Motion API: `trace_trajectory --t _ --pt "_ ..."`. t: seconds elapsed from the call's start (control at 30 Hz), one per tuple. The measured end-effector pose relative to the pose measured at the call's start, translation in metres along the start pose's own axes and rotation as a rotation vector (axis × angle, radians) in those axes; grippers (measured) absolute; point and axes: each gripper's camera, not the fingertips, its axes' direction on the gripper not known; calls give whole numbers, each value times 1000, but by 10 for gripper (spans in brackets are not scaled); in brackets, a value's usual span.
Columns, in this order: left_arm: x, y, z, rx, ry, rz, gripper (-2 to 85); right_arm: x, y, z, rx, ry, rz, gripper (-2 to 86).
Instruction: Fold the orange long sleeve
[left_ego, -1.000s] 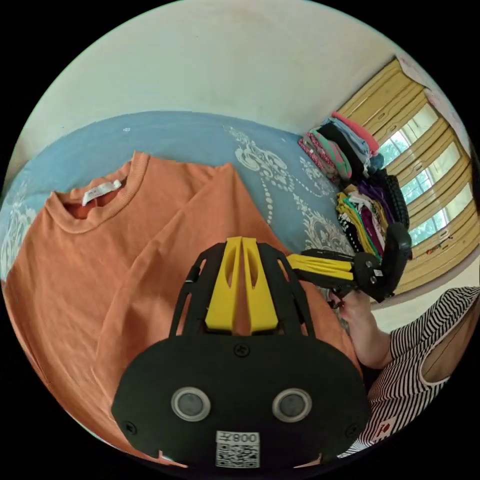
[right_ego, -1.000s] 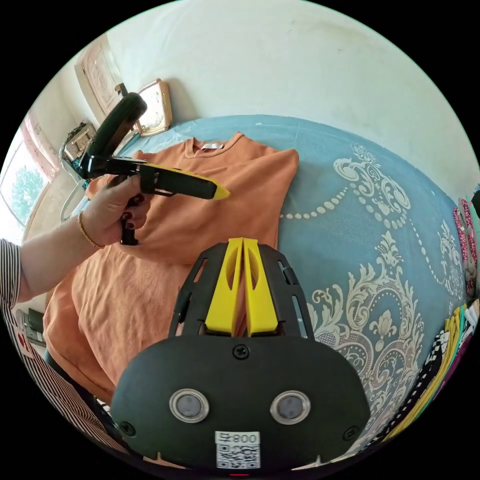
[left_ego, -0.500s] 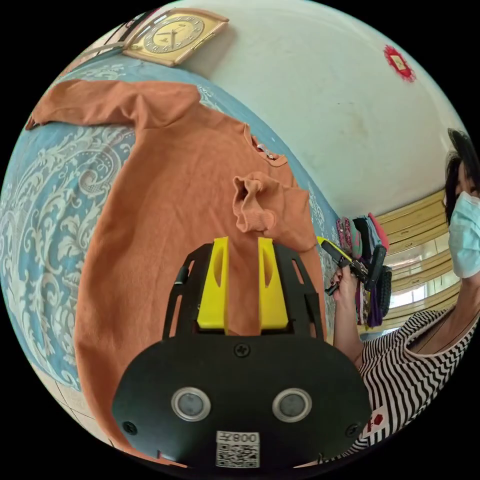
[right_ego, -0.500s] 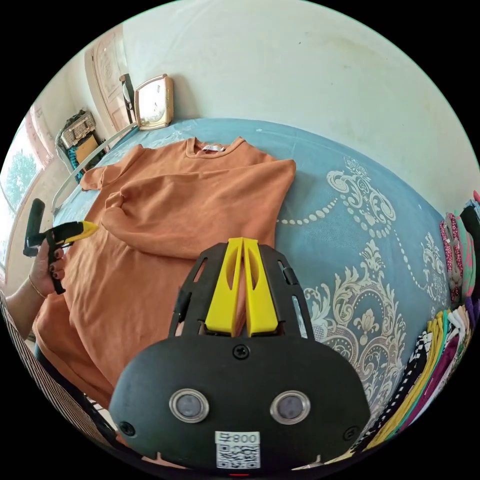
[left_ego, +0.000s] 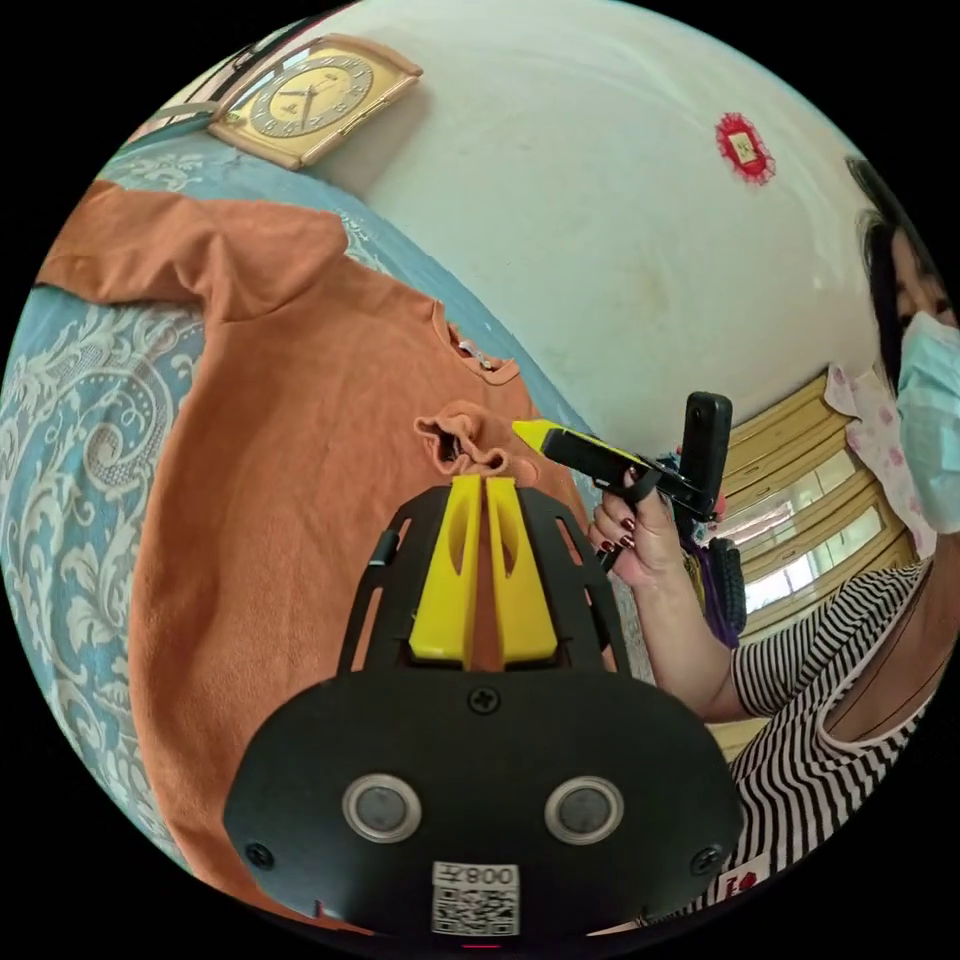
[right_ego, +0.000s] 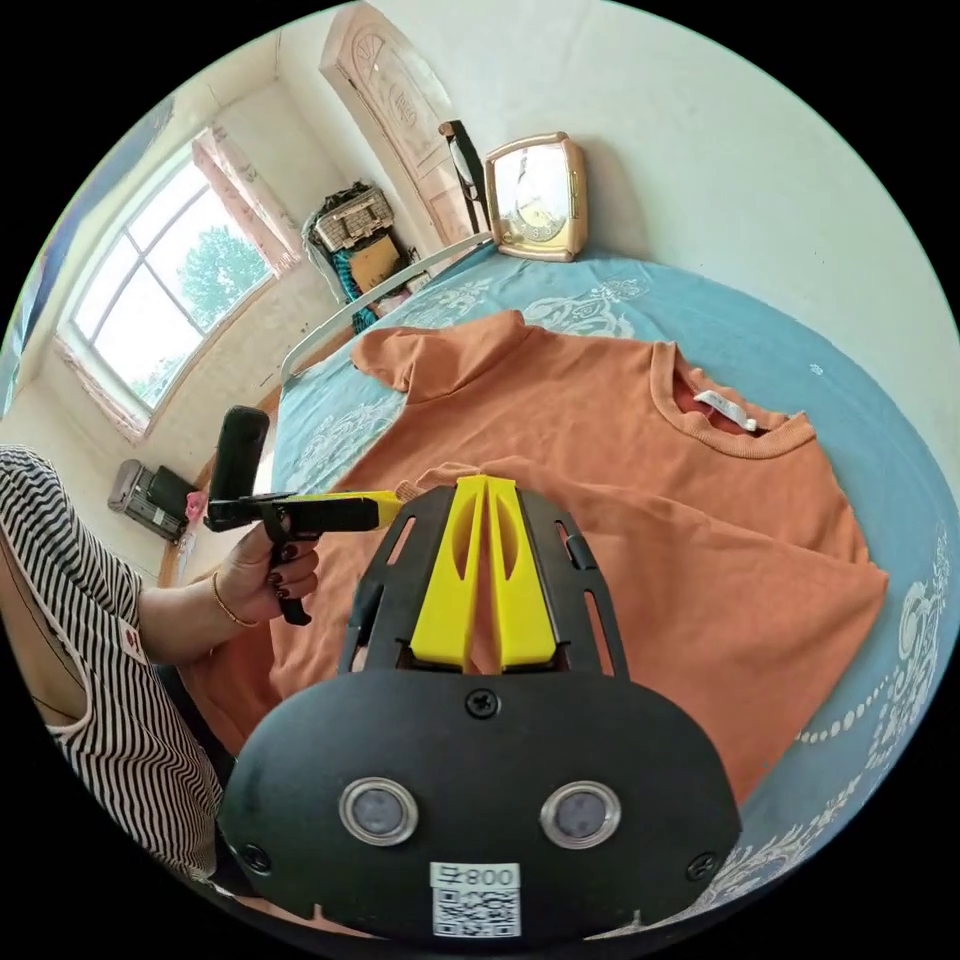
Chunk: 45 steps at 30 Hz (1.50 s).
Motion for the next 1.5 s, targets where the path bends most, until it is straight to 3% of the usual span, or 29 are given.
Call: trace_trajectory --t 0.1,0.27,0.57,0.77,0.9,1.03,1.13,1.23,1.4,1.5 --pt "-13 24 -21 39 -16 -5 10 -10 -19 45 -210 5 -30 1" --pt "-11 39 -59 165 -41 71 18 -26 -40 44 -181 44 -47 3" --pt "-59 60 -61 -4 -10 -45 107 -65 -113 -19 -99 117 -174 56" --pt "-90 66 -58 -75 99 -76 68 -82 -174 30 -377 191 -389 87" --pt "-94 68 -74 -60 87 -9 52 -84 -204 35 -426 144 -394 66" --pt "-93 70 -96 45 44 63 49 -93 -222 15 -347 184 -370 49" --pt "-102 72 -102 18 -10 47 54 -108 -232 -4 -233 226 -359 49" --pt "-116 76 -108 1 -32 16 65 -113 -235 36 -366 261 -396 55" --pt "-117 86 -145 175 -89 103 43 -115 -252 22 -305 240 -340 66" --pt "-125 84 -139 90 -89 121 15 -112 -256 6 -262 184 -269 59"
